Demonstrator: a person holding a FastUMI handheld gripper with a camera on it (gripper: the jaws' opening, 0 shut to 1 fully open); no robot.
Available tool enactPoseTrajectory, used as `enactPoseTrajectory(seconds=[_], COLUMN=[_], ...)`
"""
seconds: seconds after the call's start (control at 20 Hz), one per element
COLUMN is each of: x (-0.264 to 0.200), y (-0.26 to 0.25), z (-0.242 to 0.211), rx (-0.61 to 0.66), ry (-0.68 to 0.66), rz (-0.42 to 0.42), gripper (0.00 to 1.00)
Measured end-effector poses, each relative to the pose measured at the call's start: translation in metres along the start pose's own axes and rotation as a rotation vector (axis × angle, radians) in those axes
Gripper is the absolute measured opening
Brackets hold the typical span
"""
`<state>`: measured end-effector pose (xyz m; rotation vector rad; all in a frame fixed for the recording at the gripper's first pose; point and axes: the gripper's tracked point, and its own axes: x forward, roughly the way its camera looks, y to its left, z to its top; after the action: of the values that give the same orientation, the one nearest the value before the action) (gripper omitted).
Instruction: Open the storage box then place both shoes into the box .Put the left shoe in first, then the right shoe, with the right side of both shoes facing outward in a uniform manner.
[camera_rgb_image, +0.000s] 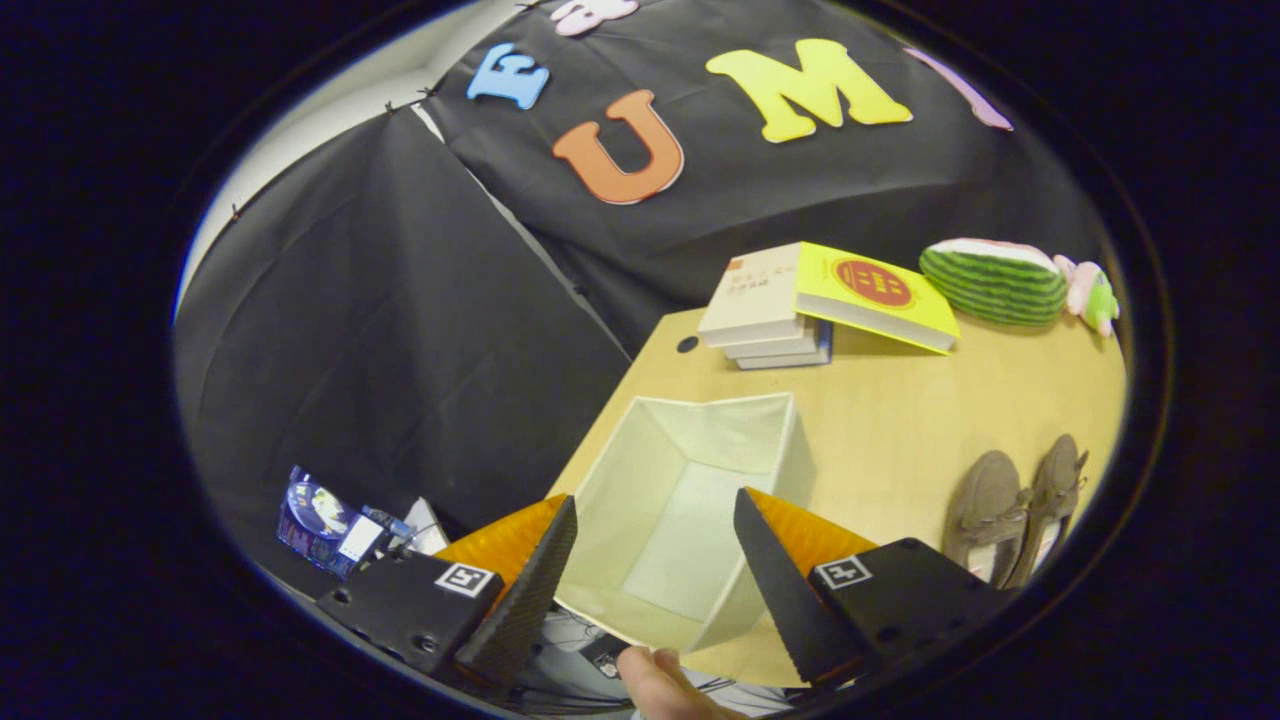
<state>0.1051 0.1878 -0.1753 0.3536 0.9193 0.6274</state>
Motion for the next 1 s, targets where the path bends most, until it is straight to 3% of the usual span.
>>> enactPoseTrajectory(seconds=[0.1, 0.6, 1.0], x=[-0.006, -0.069, -0.08], y=[-0.036, -0.164, -0.23], z=[0.001, -0.028, -0.07], rx=[0.025, 0.132, 0.173], ry=[0.003, 0.104, 0.242], rz=[-0.078, -0.314, -0.405], gripper=[1.0, 1.0, 1.0])
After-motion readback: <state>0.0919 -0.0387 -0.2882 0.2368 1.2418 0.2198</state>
